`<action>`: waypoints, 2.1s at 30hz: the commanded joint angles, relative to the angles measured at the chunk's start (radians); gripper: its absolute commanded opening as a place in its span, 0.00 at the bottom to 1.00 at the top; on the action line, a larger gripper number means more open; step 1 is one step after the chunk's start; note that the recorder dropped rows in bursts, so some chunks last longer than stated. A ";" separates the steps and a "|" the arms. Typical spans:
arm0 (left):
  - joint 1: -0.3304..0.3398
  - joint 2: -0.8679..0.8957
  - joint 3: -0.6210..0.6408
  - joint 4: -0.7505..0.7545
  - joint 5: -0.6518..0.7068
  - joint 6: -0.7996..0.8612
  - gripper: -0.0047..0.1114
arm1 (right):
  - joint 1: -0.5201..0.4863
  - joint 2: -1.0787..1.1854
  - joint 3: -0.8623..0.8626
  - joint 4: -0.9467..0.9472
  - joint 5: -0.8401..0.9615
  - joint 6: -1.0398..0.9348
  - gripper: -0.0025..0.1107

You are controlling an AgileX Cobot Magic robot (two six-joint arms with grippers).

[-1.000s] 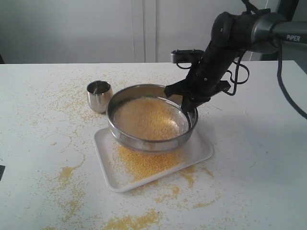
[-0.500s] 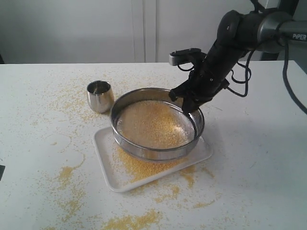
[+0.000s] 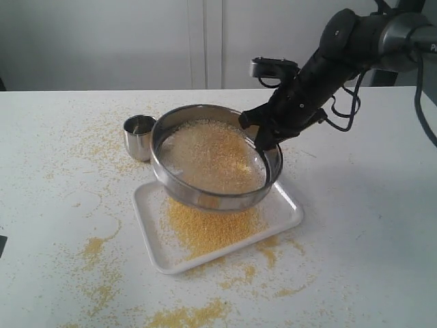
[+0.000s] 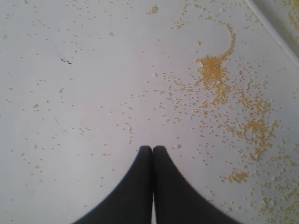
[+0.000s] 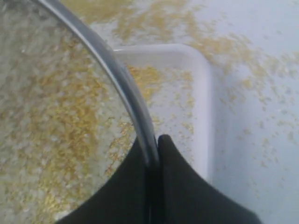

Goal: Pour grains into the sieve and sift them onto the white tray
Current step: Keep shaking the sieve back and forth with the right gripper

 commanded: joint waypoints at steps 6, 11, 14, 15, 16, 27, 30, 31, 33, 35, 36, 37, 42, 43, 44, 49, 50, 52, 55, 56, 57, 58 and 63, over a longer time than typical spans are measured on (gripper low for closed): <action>-0.001 -0.003 -0.010 -0.003 0.011 -0.005 0.04 | 0.006 -0.026 -0.006 0.016 0.009 -0.083 0.02; -0.001 -0.003 -0.010 -0.003 0.011 -0.005 0.04 | -0.002 -0.024 -0.005 -0.120 -0.097 0.334 0.02; -0.001 -0.003 -0.010 -0.003 0.011 -0.005 0.04 | 0.037 -0.020 -0.005 -0.014 -0.035 -0.050 0.02; -0.001 -0.003 -0.010 -0.003 0.011 -0.005 0.04 | 0.039 -0.020 -0.005 -0.059 -0.025 -0.108 0.02; -0.001 -0.003 -0.010 -0.003 0.011 -0.005 0.04 | 0.039 -0.020 -0.005 -0.107 -0.041 -0.043 0.02; -0.001 -0.003 -0.010 -0.003 0.011 -0.005 0.04 | 0.043 -0.026 0.019 -0.229 -0.109 0.392 0.02; -0.001 -0.003 -0.010 -0.003 0.011 -0.005 0.04 | 0.079 -0.040 0.024 -0.222 -0.028 0.001 0.02; -0.001 -0.003 -0.010 -0.003 0.011 -0.005 0.04 | 0.077 -0.041 0.026 -0.287 -0.036 0.082 0.02; -0.001 -0.003 -0.010 -0.003 0.011 -0.005 0.04 | 0.062 -0.041 0.042 -0.322 -0.097 0.450 0.02; -0.001 -0.003 -0.010 -0.003 0.011 -0.005 0.04 | 0.104 -0.056 0.046 -0.146 -0.015 -0.045 0.02; -0.001 -0.003 -0.010 -0.003 0.011 -0.005 0.04 | 0.109 -0.065 0.048 -0.201 -0.017 -0.092 0.02; -0.001 -0.003 -0.010 -0.003 0.011 -0.005 0.04 | 0.100 -0.076 0.053 -0.307 -0.096 0.148 0.02; -0.001 -0.003 -0.010 -0.003 0.011 -0.005 0.04 | 0.129 -0.086 0.053 -0.149 -0.013 -0.174 0.02; -0.001 -0.003 -0.010 -0.003 0.011 -0.005 0.04 | 0.129 -0.086 0.053 -0.216 -0.010 -0.142 0.02; -0.001 -0.003 -0.010 -0.003 0.011 -0.005 0.04 | 0.121 -0.086 0.053 -0.283 -0.047 0.007 0.02; -0.001 -0.003 -0.010 -0.003 0.011 -0.005 0.04 | 0.113 -0.087 0.053 -0.195 -0.096 0.202 0.02; -0.001 -0.003 -0.010 -0.003 0.011 -0.005 0.04 | 0.125 -0.092 0.053 -0.155 -0.058 0.030 0.02; -0.001 -0.003 -0.010 -0.003 0.011 -0.005 0.04 | 0.130 -0.098 0.053 -0.190 -0.017 -0.129 0.02; -0.001 -0.003 -0.010 -0.003 0.011 -0.005 0.04 | 0.105 -0.096 0.053 -0.261 -0.113 0.287 0.02; -0.001 -0.003 -0.010 -0.003 0.011 -0.005 0.04 | 0.102 -0.094 0.053 -0.241 -0.123 0.390 0.02; -0.001 -0.003 -0.010 -0.003 0.011 -0.005 0.04 | 0.105 -0.093 0.053 -0.200 -0.120 0.343 0.02; -0.001 -0.003 -0.010 -0.003 0.011 -0.005 0.04 | 0.113 -0.093 0.053 -0.155 -0.102 0.213 0.02; -0.001 -0.003 -0.010 -0.003 0.011 -0.005 0.04 | 0.115 -0.093 0.053 -0.290 -0.078 0.089 0.02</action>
